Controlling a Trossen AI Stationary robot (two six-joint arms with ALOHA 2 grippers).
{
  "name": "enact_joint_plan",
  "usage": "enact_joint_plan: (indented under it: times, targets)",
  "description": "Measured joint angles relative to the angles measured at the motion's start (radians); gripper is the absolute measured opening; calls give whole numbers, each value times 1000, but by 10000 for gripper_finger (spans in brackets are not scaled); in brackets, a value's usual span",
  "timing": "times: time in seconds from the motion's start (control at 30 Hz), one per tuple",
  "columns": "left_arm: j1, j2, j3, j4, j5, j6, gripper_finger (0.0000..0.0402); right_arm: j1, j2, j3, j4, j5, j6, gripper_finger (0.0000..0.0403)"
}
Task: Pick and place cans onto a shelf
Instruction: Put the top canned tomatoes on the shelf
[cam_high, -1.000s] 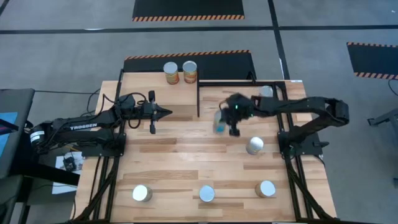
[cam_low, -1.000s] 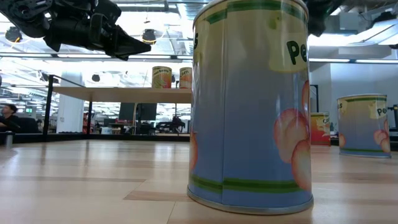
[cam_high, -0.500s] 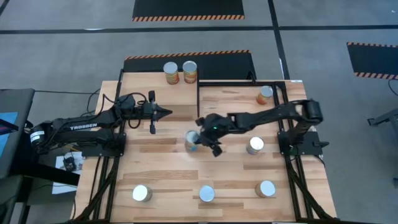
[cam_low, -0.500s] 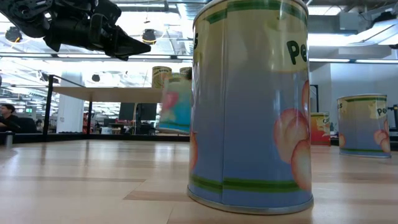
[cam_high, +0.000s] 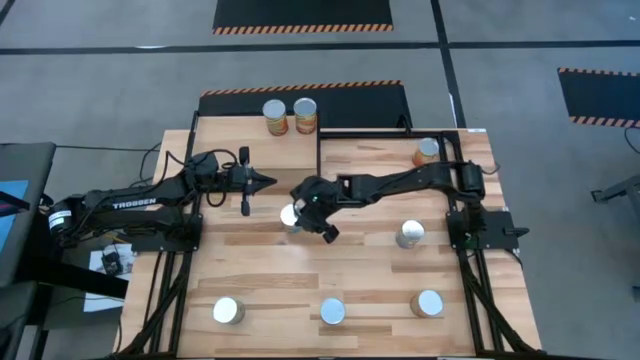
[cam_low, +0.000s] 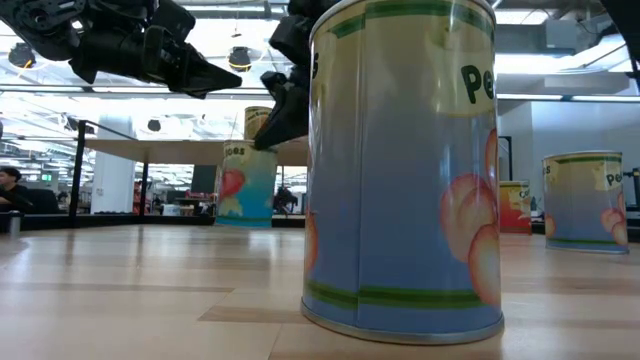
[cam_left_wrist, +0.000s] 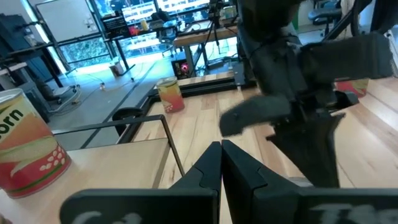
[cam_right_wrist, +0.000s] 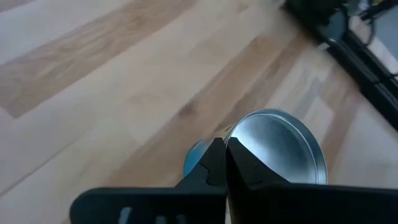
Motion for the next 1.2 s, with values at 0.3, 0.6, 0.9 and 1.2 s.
enact_joint_plan:
  times: [0.3,0.6,0.9,1.2]
  targets:
    - [0,0,0,-1,0,0,1,0,26,19,-21,-2,-17,47]
    - [0,0,0,0,0,0,1,8,26,19,-17,-1,-9,106]
    - [0,0,0,-1,0,0,1,14,-71,18,-45,23,54,132]
    - [0,0,0,-25,0,9,1,10,-282,-99,-129,88,114,13]
